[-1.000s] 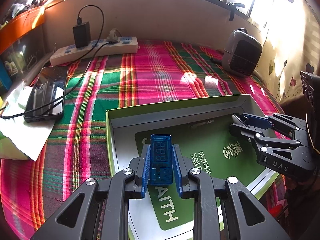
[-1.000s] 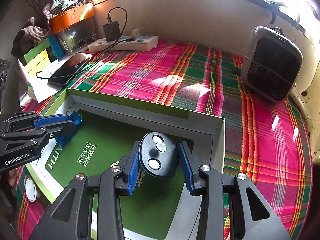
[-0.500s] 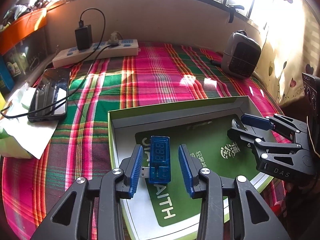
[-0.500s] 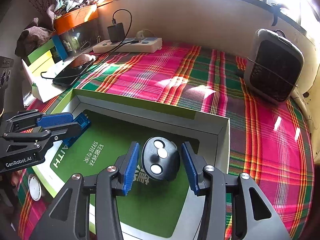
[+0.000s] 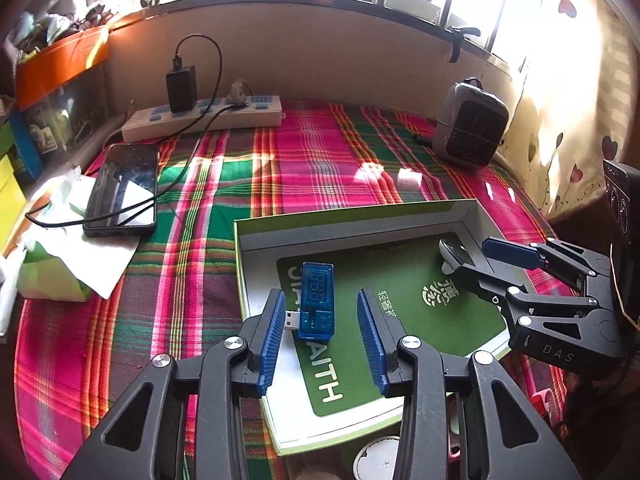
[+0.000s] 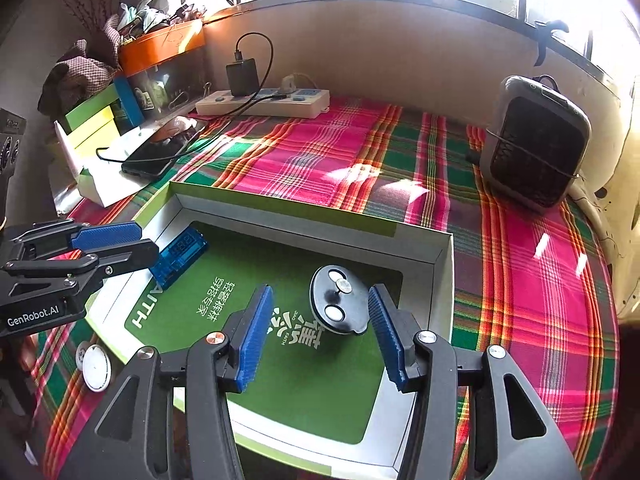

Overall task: Organize rigid objects
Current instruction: 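Open the left tool over the box while the right tool releases the black disc inside, then move the right tool to the pink-and-white clip and close on it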

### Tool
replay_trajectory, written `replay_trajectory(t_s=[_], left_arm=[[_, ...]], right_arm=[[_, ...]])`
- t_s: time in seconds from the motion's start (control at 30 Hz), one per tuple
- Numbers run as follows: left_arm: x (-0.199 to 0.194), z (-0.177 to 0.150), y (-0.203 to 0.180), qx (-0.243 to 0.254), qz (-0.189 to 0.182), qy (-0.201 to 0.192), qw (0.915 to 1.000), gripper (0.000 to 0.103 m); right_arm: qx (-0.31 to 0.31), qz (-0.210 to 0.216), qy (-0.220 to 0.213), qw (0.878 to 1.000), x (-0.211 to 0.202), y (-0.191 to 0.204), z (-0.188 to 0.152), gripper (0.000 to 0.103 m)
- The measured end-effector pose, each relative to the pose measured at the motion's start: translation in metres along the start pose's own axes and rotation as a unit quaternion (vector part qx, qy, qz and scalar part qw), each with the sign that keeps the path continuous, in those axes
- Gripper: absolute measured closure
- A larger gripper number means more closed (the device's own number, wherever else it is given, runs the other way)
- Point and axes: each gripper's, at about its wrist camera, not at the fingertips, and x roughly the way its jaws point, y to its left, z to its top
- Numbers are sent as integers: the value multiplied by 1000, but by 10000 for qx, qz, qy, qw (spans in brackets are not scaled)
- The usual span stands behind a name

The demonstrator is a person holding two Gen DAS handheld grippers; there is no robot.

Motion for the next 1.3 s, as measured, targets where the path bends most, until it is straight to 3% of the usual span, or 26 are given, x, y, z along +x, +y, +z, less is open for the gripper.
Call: replay_trajectory(t_s=[0.43,0.87,1.3], left_arm=[[-36,-24,4,-160,-1,-205,9997,67],[-61,-63,21,-459,-54,-290,9985,65],[-68,-92,32,-667,-203,-203,9974,64]], right_arm=[[198,-67,-149,9997,-36,4,-21,52],[612,-304,-252,9973,-89,-4,-82,52],[1001,-431,-11,9940,-102,-7,-134,52]])
